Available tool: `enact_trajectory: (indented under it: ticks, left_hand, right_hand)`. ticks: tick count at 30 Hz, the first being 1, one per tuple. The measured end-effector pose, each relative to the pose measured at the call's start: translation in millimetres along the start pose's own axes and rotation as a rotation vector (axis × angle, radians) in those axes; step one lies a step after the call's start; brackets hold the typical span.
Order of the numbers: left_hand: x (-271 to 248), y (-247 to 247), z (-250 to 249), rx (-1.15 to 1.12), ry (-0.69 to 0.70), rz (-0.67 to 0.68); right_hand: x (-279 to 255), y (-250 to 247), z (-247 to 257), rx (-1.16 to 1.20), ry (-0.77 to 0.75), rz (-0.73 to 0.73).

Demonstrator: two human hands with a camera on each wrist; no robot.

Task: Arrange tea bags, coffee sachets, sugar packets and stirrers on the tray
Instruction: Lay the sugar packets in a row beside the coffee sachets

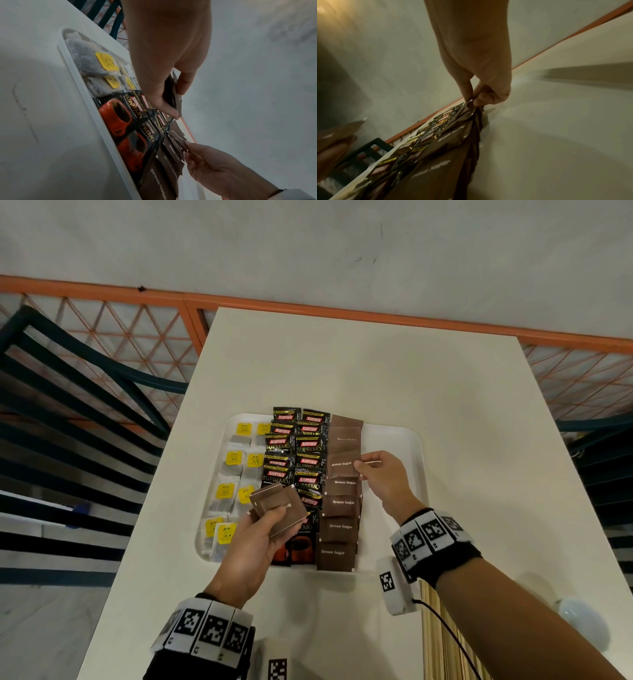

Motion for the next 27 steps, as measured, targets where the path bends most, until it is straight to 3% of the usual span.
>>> enact_trajectory:
  ticks: [4, 7, 12, 15, 19, 23, 27]
  left_hand:
    - [-0.8, 3.0, -1.3, 0.067, 0.032, 0.018]
    - [0.1, 5.4, -3.0, 0.104, 0.048, 0.028]
    - [4.0, 5.4, -4.6, 0.125, 0.075, 0.012]
    - [5.0, 6.3, -5.5, 0.136, 0.088, 0.018]
    - [3.4, 3.6, -2.7, 0.084, 0.072, -0.017]
    - [3.7, 2.9, -1.7, 0.021, 0.016, -0.017]
    - [1.4, 12.1, -6.2, 0.02, 0.034, 0.027]
  right_hand:
    - [-8.2, -4.7, 11.0, -0.164, -0.096, -0.062]
    - [-24.7, 2.1, 31.9, -0.253, -0.215, -0.011]
    - [-74.7, 39.0, 53.9, -0.157, -0.295, 0.451]
    - [-89.4, 48.8, 51.5, -0.047, -0.273, 0.59]
    - [-84.5, 40.5, 51.8, -0.01, -0.329, 0.478]
    - [-82.9, 28.4, 59.7, -0.084, -0.519, 0.352]
    - [-87.0, 29.1, 59.9, -0.098, -0.628, 0.35]
Point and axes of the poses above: each hand's wrist, its own x-axis towards the middle knuckle, its own y-axis out of the palm, z = x × y, the point moved 8 cm from there along x, towards the middle knuckle, and after that the axes turned 4 degrees about -y, right-handed, at the moved point
